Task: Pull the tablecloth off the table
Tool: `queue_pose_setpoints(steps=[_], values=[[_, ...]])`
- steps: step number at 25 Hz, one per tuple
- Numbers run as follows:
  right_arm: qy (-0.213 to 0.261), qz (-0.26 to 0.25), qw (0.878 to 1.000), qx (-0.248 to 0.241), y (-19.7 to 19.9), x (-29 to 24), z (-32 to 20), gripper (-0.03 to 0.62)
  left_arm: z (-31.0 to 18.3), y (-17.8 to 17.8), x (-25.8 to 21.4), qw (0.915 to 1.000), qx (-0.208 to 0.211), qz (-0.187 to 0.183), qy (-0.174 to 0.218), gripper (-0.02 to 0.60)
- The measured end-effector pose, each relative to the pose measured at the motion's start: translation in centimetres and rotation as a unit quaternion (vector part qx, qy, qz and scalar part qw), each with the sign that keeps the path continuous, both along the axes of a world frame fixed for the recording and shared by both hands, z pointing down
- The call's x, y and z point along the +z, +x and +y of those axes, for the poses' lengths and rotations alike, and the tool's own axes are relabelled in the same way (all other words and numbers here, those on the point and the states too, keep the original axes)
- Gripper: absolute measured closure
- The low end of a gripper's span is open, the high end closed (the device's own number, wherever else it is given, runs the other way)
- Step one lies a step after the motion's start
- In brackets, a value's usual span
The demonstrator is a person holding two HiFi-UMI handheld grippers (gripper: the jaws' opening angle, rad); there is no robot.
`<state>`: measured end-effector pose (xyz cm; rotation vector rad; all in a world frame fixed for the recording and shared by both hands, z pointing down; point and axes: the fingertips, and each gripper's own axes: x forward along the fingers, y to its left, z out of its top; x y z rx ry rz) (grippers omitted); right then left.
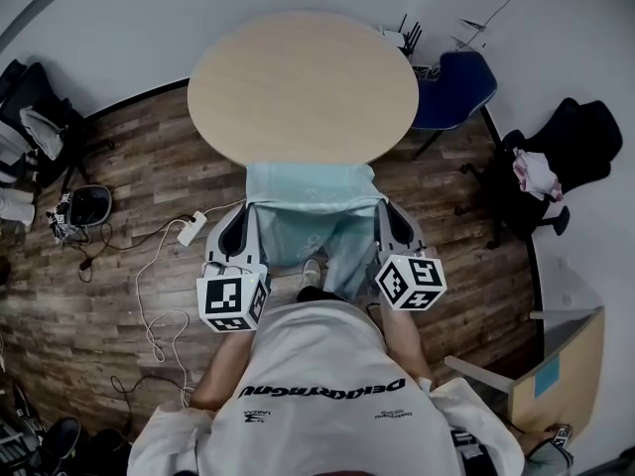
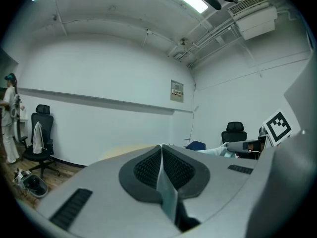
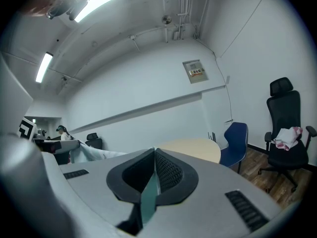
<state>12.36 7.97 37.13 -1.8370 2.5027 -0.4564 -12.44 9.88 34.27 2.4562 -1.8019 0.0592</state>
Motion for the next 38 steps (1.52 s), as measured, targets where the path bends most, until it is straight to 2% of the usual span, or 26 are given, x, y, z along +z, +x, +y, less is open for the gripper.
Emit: queue_pose_setpoints(steps=[18, 38], values=[[-0.002, 0.006, 1.0, -0.004, -0.5, 0.6, 0.8, 0.562, 1.5, -0.7, 0.9, 0.9999, -0.011, 0.006, -0.007, 0.565], [0.006, 0.015, 1.0, -0.005, -2.0, 0.2, 0.5, 0.562, 1.4, -2.3, 0.5, 0.9999, -0.016, 0.004, 0.005, 0.565]])
